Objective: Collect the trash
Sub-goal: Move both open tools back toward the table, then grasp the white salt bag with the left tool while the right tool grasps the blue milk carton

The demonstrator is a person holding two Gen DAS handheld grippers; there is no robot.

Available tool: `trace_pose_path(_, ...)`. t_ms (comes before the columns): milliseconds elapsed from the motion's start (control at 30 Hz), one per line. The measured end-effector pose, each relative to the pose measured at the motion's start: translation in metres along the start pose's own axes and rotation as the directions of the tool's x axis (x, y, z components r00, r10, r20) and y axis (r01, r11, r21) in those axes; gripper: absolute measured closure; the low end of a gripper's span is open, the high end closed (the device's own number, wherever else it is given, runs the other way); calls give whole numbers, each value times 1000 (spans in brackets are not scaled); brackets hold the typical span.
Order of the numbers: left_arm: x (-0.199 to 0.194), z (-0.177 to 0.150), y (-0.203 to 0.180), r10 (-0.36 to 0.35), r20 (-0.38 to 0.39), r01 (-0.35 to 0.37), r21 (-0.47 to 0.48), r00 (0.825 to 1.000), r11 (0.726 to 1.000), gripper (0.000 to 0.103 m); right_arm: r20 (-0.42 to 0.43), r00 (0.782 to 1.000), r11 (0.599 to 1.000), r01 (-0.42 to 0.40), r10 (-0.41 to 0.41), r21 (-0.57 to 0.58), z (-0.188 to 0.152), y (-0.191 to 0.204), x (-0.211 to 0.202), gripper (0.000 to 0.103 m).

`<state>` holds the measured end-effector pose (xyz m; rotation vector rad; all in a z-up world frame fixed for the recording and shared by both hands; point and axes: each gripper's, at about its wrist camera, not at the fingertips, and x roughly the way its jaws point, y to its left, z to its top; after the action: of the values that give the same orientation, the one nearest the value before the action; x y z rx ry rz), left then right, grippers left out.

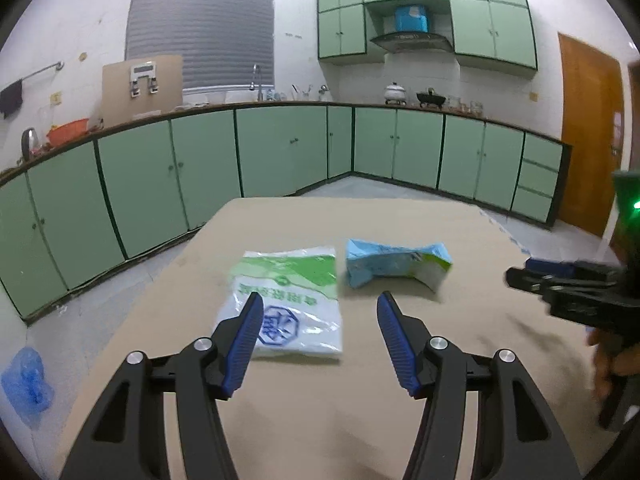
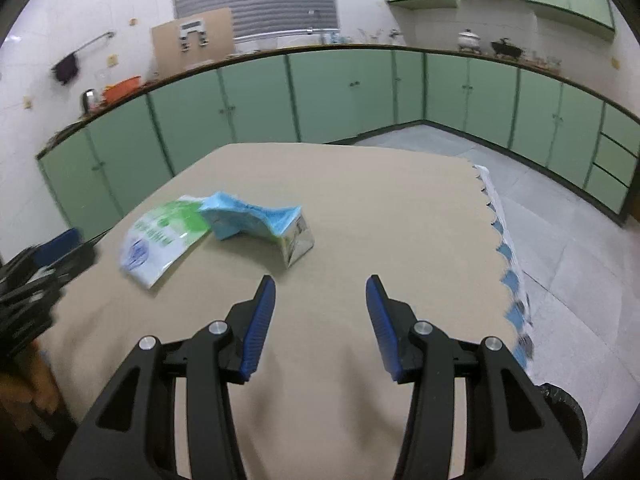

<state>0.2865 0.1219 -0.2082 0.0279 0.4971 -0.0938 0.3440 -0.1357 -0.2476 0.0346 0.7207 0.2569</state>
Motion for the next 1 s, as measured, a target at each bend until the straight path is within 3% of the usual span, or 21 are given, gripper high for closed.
trace_pose_path(300, 18, 4, 26, -17, 3, 17, -10, 1000, 1000, 45, -54, 997, 997, 54, -52, 49, 12, 11, 53, 57)
trace_pose_path(500, 35, 5, 54, -31, -50, 29, -48, 998, 998, 45, -31, 998, 998, 49, -48, 29, 17, 19, 52, 57)
trace_pose_path(633, 33, 6, 58, -36, -41, 34, -53, 999, 998, 45, 10, 997, 995, 81, -82, 61, 19, 11, 44, 56)
trace_pose_path(767, 34, 3, 55, -48, -38, 46, -53, 998, 998, 45, -68, 992, 991, 108, -103, 82, 20, 5, 65, 54)
trace_pose_path(1000, 36, -1, 56, -35, -53, 32, -53, 998, 998, 45, -66, 997, 999, -41, 39, -32, 14, 37, 59, 54)
